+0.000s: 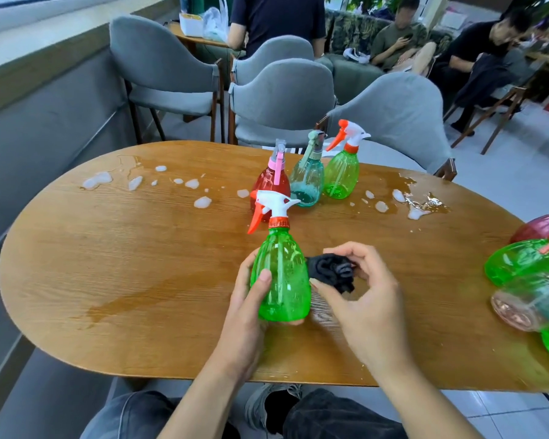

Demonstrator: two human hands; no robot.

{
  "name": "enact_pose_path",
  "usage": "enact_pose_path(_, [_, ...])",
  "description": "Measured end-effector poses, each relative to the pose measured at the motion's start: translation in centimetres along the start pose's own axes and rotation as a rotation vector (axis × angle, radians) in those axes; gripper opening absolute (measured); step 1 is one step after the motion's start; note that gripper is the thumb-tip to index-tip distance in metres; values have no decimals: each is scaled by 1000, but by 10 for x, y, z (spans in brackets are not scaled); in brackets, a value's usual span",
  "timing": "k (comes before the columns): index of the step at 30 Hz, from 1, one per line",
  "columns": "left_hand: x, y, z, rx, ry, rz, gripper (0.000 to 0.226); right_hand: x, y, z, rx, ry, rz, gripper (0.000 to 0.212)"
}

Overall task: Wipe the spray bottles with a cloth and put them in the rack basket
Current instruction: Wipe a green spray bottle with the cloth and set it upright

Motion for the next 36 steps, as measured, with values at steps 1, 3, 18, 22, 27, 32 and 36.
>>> enact_pose_path(1, [0, 0, 0, 1, -15, 2, 57, -2, 2, -2, -22, -110, -40, 43])
enact_pose_path(3, [2, 0, 1, 5, -74, -9, 59, -7, 5, -7, -36, -248, -87, 34])
enact_pose_path(18, [0, 0, 0, -29, -101, -36, 62, -7, -16, -2, 27, -137, 57, 44])
enact_pose_path(22, [-3, 3, -3, 9, -171, -87, 78, 8, -49, -6, 74, 42, 251, 42])
enact_pose_path(27, [-8, 7, -6, 29, -128, -98, 77, -3, -52, -25, 289, 154, 368, 41])
enact_pose_path(32, [-8, 8, -7, 23, -143, -137, 59, -9, -34, -16, 338, 169, 419, 36])
enact_pose_path(36, [-7, 4, -4, 4, -179, -153, 61, -6, -5, -11, 398, 253, 557, 35])
Point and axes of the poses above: each hand's wrist, its own y-axis away from the middle knuckle, its own z-axis out of the back of the hand, x = y × z, the point moved 2 cm from there along -y, towards the middle knuckle, and after that the axes turned 4 degrees about -y, right-handed, at the moved point
